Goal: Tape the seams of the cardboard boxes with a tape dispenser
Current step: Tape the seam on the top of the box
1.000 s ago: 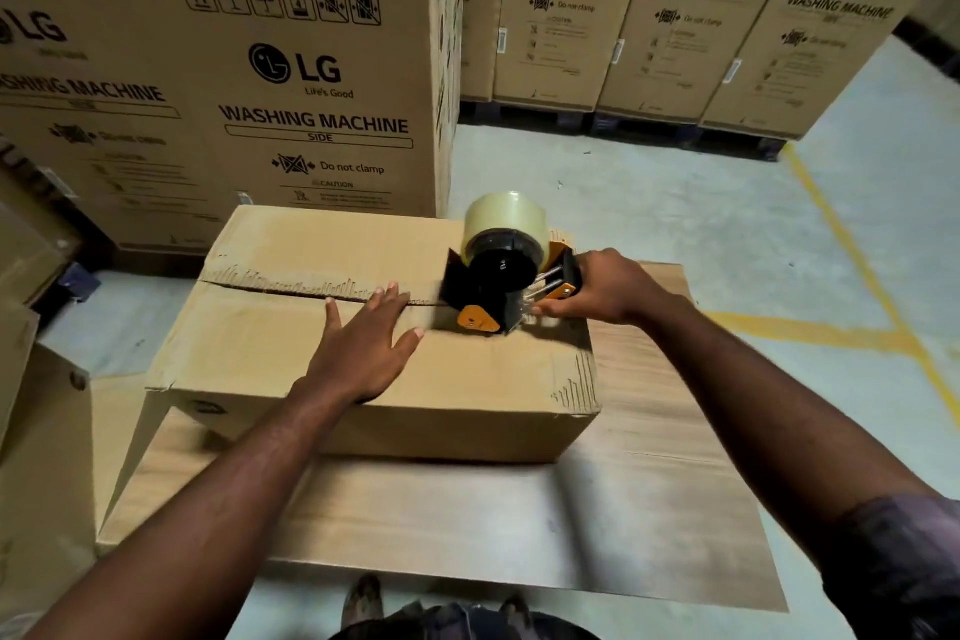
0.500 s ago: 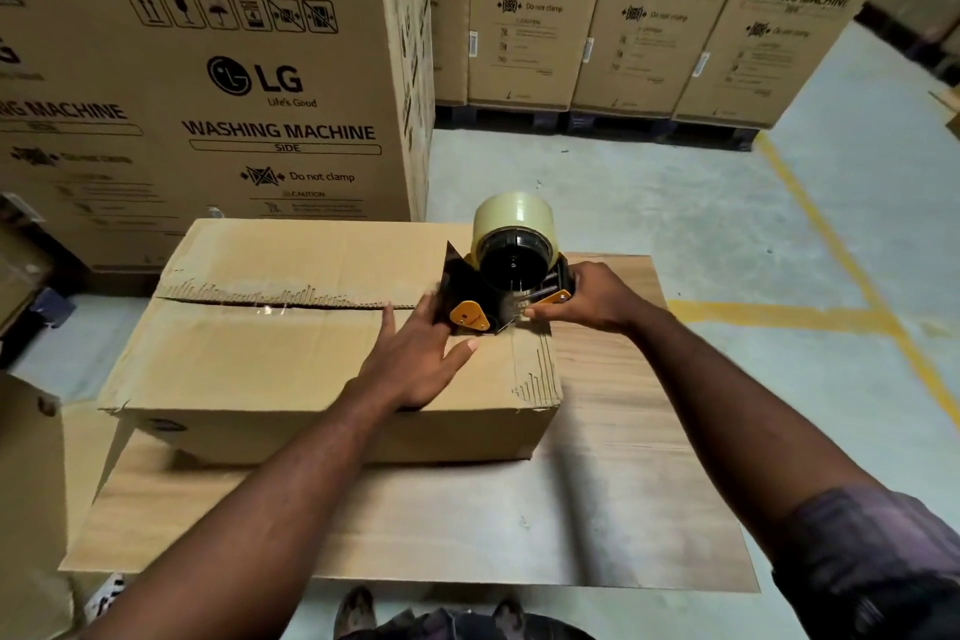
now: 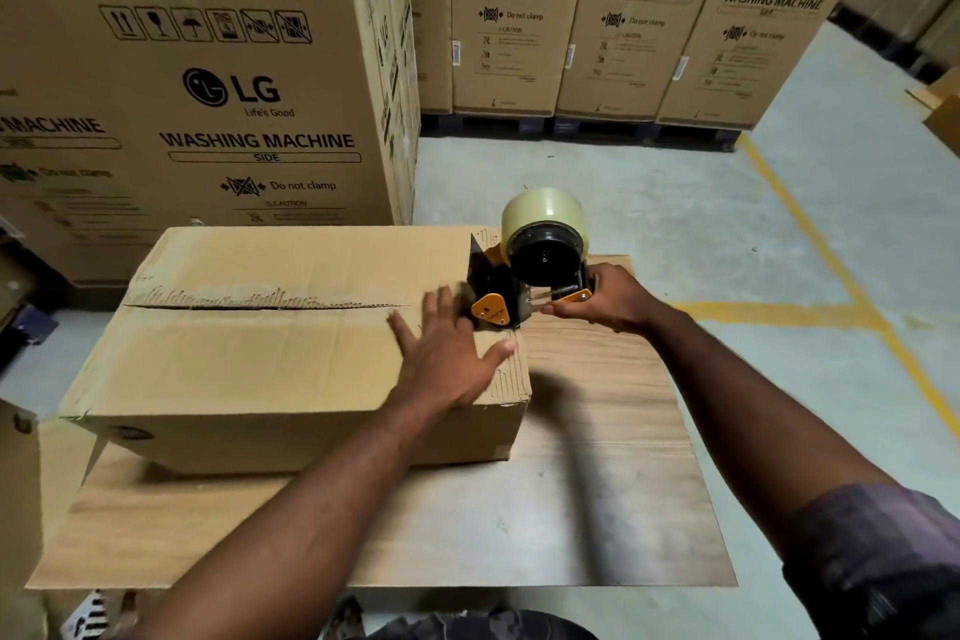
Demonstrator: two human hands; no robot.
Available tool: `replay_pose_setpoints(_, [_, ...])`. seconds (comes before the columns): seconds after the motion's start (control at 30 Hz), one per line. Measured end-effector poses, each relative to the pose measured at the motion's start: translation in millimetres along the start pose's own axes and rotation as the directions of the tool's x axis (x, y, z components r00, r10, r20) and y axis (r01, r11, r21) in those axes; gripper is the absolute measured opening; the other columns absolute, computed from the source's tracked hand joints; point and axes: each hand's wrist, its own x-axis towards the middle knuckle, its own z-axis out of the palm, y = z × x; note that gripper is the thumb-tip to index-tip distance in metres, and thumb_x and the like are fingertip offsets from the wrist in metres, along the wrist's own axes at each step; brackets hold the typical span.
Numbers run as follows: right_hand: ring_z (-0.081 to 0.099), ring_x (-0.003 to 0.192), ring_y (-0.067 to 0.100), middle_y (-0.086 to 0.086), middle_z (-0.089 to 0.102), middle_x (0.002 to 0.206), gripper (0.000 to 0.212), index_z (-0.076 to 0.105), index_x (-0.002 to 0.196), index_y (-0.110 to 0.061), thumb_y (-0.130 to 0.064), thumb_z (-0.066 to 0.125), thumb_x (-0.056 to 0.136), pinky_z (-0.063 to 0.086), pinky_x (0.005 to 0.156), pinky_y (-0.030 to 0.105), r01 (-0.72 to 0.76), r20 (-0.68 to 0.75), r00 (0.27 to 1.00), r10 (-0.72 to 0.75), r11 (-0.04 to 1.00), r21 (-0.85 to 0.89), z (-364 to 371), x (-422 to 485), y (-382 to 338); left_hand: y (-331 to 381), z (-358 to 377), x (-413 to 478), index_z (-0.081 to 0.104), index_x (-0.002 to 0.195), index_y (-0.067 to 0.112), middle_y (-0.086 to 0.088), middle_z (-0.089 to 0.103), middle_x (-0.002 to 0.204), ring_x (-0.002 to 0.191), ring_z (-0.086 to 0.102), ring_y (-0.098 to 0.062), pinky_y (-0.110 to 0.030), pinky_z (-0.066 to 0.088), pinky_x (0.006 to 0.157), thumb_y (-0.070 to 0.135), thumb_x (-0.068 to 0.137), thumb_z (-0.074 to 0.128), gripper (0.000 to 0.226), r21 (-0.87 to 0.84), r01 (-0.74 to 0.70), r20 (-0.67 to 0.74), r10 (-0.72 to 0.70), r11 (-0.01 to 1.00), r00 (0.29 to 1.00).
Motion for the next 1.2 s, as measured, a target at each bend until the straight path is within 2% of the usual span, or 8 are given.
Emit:
replay_pose_setpoints(0.13, [0.061,0.056,-0.007,-0.019,0.069,0.064,0.027,0.075,0.094,-0.015,-0.035,0.087,0.080,0.041,0.052,0.010,-0.021,0.003,1.000,0.021,0.999,0.031,1,-1,4,27,2,0,0.040,0.150,0.012,-0.009,0.023,0.164,0.154,-0.012,-0.024,-0.071,-0.008,0.114,0.091,0.079,0.016,0.109,0.018,-0.029,0.005,0.029,0.999,1.000])
replay_pose_setpoints(0.3, [0.060,0.058,-0.003,-0.011,0.070,0.066,0.029,0.075,0.086,-0.017,-0.042,0.088,0.077,0.044,0.058,0.019,-0.020,-0.007,1.000,0.020,0.998,0.062,2,-4,8,26,3,1,0.055,0.139,0.018,-0.003,0.020,0.166,0.155,-0.005,-0.022,-0.070,-0.005,0.115,0.079,0.079,0.036,0.088,-0.011,0.001,-0.045,-0.002,1.000,0.999])
replay_pose_setpoints(0.53, [0.068,0.071,0.002,-0.010,0.075,0.078,0.031,0.076,0.092,-0.020,-0.044,0.087,0.077,0.052,0.065,0.023,0.010,-0.019,1.000,-0.009,0.998,0.054,-7,-12,19,28,3,2,0.063,0.127,0.019,-0.003,0.004,0.168,0.155,-0.004,-0.021,-0.069,-0.007,0.116,0.074,0.080,0.033,0.079,0.043,-0.015,-0.044,0.017,0.999,0.999])
replay_pose_setpoints(0.63, [0.057,0.051,-0.003,-0.017,0.064,0.056,0.025,0.072,0.088,-0.013,-0.033,0.085,0.083,0.039,0.048,0.010,-0.024,-0.025,0.999,0.025,0.999,0.043,-18,-20,28,24,10,5,0.034,0.154,0.019,-0.002,-0.003,0.169,0.155,-0.004,-0.021,-0.069,-0.006,0.116,0.076,0.081,0.028,0.092,0.034,-0.014,-0.058,0.016,0.999,0.998])
replay_pose_setpoints(0.73, [0.057,0.050,-0.006,-0.022,0.063,0.054,0.017,0.070,0.082,-0.022,-0.028,0.087,0.081,0.038,0.048,0.008,-0.048,-0.037,0.998,0.048,0.999,0.015,-26,-29,48,21,13,7,0.003,0.161,0.023,-0.002,-0.006,0.168,0.155,-0.006,-0.021,-0.067,-0.005,0.117,0.076,0.082,0.025,0.097,0.024,-0.021,-0.050,0.022,0.999,0.998])
replay_pose_setpoints(0.87, [0.067,0.078,-0.008,-0.023,0.074,0.079,0.019,0.074,0.084,-0.034,-0.035,0.091,0.075,0.047,0.068,0.014,-0.054,-0.016,0.998,0.053,0.996,-0.073,-31,-32,66,22,11,7,0.001,0.161,0.023,-0.003,-0.007,0.168,0.155,-0.007,-0.021,-0.066,-0.005,0.118,0.077,0.080,0.021,0.099,0.029,-0.024,-0.035,0.025,0.999,0.999])
replay_pose_setpoints(1.0, [0.067,0.083,-0.009,-0.028,0.073,0.081,0.021,0.072,0.088,-0.037,-0.041,0.088,0.075,0.048,0.072,0.019,-0.031,0.029,0.999,0.037,0.985,-0.172,-28,-26,66,23,11,8,0.000,0.161,0.022,-0.003,-0.009,0.168,0.155,-0.008,-0.021,-0.065,-0.006,0.119,0.076,0.081,0.021,0.098,0.040,-0.029,-0.030,0.031,0.999,0.999])
replay_pose_setpoints(1.2, [0.068,0.087,0.005,-0.012,0.076,0.084,0.032,0.074,0.093,-0.028,-0.050,0.086,0.074,0.053,0.080,0.026,0.010,0.092,0.996,0.020,0.949,-0.316,-29,-1,47,22,13,10,0.000,0.161,0.021,-0.005,-0.008,0.168,0.155,-0.008,-0.024,-0.064,-0.005,0.119,0.077,0.082,0.017,0.098,0.066,-0.035,-0.026,0.037,0.997,0.999])
